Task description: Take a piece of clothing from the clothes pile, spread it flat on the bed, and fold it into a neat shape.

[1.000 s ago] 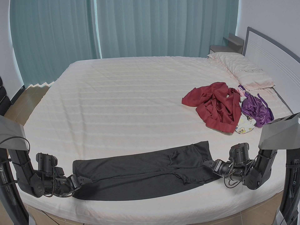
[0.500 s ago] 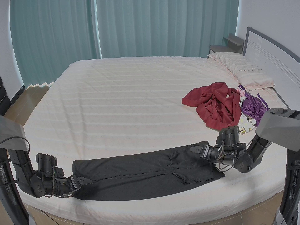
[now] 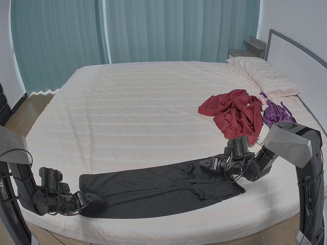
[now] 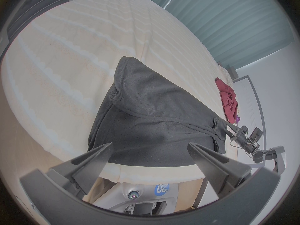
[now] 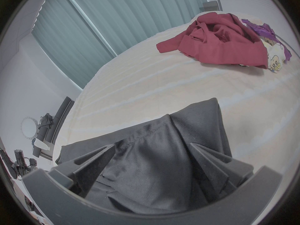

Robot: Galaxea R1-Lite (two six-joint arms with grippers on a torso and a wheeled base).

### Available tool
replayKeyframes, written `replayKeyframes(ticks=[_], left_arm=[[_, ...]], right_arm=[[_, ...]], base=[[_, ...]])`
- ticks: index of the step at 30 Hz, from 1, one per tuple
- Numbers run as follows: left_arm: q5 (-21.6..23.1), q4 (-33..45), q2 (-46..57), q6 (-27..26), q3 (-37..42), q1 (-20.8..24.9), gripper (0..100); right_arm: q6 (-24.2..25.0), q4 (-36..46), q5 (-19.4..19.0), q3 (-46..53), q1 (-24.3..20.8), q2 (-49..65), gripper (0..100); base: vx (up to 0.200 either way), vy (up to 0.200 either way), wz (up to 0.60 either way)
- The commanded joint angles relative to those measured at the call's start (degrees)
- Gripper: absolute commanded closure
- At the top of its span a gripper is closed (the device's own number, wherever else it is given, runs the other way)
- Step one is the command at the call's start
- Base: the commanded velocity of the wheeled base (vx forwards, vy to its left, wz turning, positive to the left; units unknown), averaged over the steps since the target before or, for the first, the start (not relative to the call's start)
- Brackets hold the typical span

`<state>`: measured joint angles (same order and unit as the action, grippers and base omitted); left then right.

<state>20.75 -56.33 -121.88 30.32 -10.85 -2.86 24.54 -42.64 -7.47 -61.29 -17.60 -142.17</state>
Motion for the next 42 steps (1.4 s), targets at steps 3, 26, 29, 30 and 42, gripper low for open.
replayKeyframes(ticks=[3,26,29,30,42], left_arm=[[-0.01,-0.01,-0.11,-0.08,0.04,-0.04,0],[-0.09,-0.01,-0.11,-0.26,0.13,-0.04,0],[-0.09,-0.01,-0.11,-0.35,0.04,-0.04,0],[-0.09,-0.01,-0.11,-0.35,0.13,-0.04,0],[-0.18,-0.01,-0.11,-0.35,0.13,-0.04,0]], right_arm=[[0.51,0.02,0.00,-2.25,0.64,-2.50,100],[0.77,0.10,0.79,3.99,3.80,2.24,100],[0.42,-0.07,0.88,3.90,3.72,1.98,100],[0.42,-0.16,0.97,3.64,3.63,2.07,0],[-0.28,3.18,2.99,-2.78,-1.38,4.35,0]], base=[[0.000,0.000,0.00],[0.000,0.000,0.00],[0.000,0.000,0.00],[0.000,0.000,0.00],[0.000,0.000,0.00]])
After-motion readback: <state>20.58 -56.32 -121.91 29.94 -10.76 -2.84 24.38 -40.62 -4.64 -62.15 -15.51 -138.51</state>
